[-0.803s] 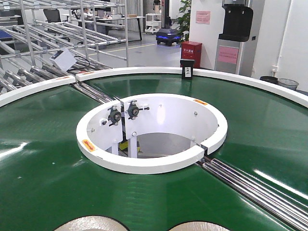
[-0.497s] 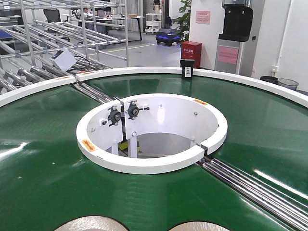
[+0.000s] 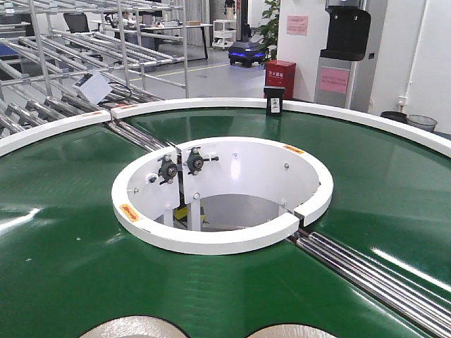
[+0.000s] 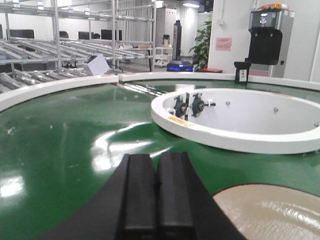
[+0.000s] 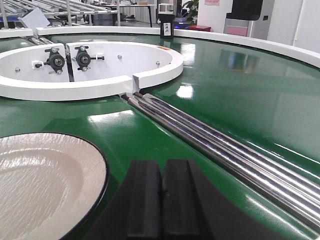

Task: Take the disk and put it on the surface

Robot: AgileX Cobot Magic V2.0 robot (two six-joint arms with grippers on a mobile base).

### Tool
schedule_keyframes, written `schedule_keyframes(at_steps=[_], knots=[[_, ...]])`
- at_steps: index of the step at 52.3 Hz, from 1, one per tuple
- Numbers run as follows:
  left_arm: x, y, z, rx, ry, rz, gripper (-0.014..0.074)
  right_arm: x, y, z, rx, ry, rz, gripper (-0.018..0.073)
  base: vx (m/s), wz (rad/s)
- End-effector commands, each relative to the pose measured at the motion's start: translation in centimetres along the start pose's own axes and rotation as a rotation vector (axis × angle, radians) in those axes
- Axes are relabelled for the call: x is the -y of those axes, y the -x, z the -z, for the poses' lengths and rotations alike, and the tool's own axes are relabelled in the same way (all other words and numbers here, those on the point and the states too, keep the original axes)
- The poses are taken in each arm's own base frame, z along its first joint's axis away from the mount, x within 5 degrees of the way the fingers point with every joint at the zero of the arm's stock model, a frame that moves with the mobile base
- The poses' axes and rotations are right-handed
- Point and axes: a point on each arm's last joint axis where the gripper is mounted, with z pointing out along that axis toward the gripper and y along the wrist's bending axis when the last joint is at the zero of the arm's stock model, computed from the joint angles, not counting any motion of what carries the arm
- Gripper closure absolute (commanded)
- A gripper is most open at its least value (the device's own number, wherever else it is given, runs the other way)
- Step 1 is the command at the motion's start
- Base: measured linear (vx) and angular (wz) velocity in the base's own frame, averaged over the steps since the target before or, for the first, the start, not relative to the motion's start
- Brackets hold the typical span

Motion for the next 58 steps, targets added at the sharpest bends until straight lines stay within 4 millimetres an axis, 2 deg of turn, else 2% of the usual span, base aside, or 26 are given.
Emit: schedule_keyframes(at_steps=[1, 8, 13, 15, 18, 25, 29, 35, 40, 47, 58], knots=[[0.1, 1.8, 0.2, 0.141, -0.012, 0.011, 0.0604, 0.0, 0.6, 0.0, 0.094, 0.0, 0.011, 0.0564, 0.0, 0.0], [0.2, 2.3, 0.3, 0.2, -0.018, 0.011, 0.0604, -0.1, 1.3, 0.1, 0.173, 0.005, 0.01, 0.0564, 0.0, 0.0], [0.2, 3.4, 0.4, 0.243, -0.02, 0.01, 0.0604, -0.2, 3.0, 0.6, 0.36, 0.017, 0.011, 0.0564, 0.0, 0.0], [0.3, 4.5, 0.7, 0.277, -0.022, 0.008, 0.0604, -0.2, 4.4, 1.2, 0.479, 0.023, 0.01, 0.0564, 0.0, 0.0], [0.3, 6.0, 1.0, 0.317, -0.024, 0.008, 0.0604, -0.1, 5.8, 1.7, 0.511, 0.019, 0.003, 0.0564, 0.0, 0.0], [0.5, 10.6, 2.0, 0.403, -0.027, 0.007, 0.0604, 0.4, 10.1, 2.7, 0.419, -0.005, 0.002, 0.0564, 0.0, 0.0], [0.7, 13.3, 2.2, 0.415, -0.025, 0.007, 0.0604, 0.7, 13.5, 3.5, 0.407, -0.016, 0.0, 0.0564, 0.0, 0.0], [0.8, 17.1, 1.3, 0.368, -0.02, 0.007, 0.0604, 1.0, 17.4, 3.5, 0.404, -0.022, 0.003, 0.0564, 0.0, 0.0], [0.9, 19.1, -0.1, 0.297, -0.013, 0.006, 0.0604, 1.1, 19.2, 2.2, 0.373, -0.021, 0.004, 0.0564, 0.0, 0.0], [0.9, 18.8, -3.4, 0.168, -0.006, 0.007, 0.0604, 1.0, 19.0, -1.0, 0.251, -0.014, 0.005, 0.0561, 0.0, 0.0], [0.6, 14.9, -7.6, -0.135, 0.014, 0.009, 0.0603, 0.9, 16.8, -5.1, -0.004, -0.008, -0.004, 0.0554, 0.0, 0.0]])
